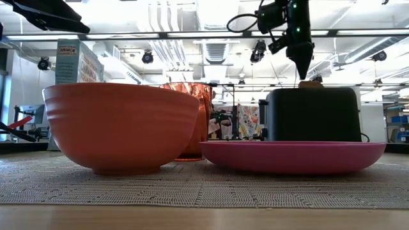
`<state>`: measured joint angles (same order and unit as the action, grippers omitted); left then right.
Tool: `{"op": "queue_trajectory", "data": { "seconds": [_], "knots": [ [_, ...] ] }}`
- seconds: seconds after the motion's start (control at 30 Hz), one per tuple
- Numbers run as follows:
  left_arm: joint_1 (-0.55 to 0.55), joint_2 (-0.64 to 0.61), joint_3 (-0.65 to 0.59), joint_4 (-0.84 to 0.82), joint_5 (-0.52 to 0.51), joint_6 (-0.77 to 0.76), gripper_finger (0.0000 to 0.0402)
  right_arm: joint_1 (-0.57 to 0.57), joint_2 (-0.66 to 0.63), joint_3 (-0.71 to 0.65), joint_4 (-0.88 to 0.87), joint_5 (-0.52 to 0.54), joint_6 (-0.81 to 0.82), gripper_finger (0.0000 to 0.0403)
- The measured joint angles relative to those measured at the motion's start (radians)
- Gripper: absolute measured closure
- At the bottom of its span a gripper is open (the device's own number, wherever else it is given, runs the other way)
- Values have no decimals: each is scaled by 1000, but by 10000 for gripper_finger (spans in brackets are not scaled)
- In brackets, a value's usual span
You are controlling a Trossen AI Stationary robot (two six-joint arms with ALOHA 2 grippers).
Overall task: Arrange a breakfast setting
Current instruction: Put the brown toasted bread on the pink plate
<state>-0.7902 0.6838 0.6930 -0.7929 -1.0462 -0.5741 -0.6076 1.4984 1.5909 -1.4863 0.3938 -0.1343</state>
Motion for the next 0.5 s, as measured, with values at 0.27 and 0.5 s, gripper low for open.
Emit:
{"op": "queue_trajectory", "data": {
  "seconds": [0.27, 0.5],
  "knots": [
    [0, 2, -1, -11, 1, -12, 95, -56, 3, 0, -2, 0, -36, 280],
    [0, 0, -2, -24, 1, -17, 95, -93, 3, 0, -1, -42, -33, 280]
  ]
}}
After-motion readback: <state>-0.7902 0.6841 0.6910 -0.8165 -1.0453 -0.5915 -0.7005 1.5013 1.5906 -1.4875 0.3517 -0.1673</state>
